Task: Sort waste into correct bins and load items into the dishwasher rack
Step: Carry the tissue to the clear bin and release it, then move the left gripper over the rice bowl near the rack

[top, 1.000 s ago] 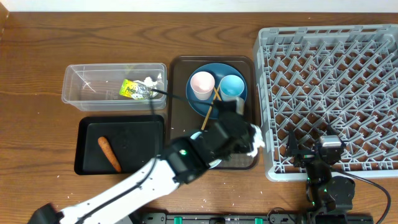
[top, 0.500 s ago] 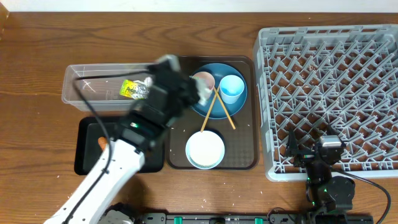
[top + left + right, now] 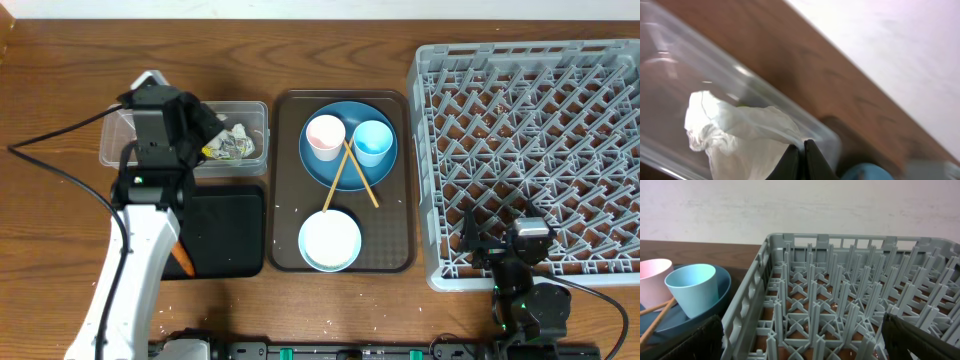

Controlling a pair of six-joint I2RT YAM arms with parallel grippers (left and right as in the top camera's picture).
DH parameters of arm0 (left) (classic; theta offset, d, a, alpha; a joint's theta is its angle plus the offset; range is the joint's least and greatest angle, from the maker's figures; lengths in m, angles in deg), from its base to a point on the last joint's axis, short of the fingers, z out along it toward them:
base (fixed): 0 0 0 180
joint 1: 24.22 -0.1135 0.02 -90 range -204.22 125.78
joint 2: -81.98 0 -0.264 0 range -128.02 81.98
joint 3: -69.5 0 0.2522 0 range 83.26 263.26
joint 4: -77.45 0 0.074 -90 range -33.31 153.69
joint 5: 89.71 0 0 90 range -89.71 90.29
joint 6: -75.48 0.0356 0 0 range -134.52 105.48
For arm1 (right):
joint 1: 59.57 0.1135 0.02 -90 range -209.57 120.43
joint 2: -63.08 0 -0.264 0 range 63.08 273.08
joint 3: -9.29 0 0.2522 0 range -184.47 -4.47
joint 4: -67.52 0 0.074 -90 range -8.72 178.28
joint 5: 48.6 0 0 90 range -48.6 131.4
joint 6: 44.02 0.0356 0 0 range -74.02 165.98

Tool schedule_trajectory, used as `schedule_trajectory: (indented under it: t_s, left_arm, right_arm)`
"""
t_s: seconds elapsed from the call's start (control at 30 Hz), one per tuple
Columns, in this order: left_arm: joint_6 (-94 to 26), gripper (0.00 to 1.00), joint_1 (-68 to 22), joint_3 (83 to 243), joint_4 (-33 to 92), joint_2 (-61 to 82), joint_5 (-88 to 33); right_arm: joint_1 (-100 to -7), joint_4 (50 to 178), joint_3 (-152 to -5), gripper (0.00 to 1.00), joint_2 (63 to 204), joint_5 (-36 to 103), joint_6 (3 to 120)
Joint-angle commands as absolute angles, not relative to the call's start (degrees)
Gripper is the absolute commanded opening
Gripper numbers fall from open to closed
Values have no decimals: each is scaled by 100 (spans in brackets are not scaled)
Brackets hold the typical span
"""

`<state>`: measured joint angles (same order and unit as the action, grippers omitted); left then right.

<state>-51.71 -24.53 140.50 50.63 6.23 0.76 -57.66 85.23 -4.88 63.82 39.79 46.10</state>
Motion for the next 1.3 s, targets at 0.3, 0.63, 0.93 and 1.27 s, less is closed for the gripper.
schedule_trajectory:
  t_s: [0.3,0.63,0.93,1.27]
  left_arm:
    - [-4708,59,-3033,14061,5260,-131,520]
    - [-4819,88,-3024,14061,3879,632,-3500]
    - [-4047,87,-2661,14061,1400,1025,-5130]
    - [-4795,60,-493,14061,937,1032,-3054]
  right_arm:
    - [-5805,8543,-479,99,6375,3985,4525]
    - [-5805,8543,-479,99,6375,3988,4525]
    - [-5805,8543,-479,99,6375,3988,4525]
    - [-5805,8543,-479,99,6375,3988,4525]
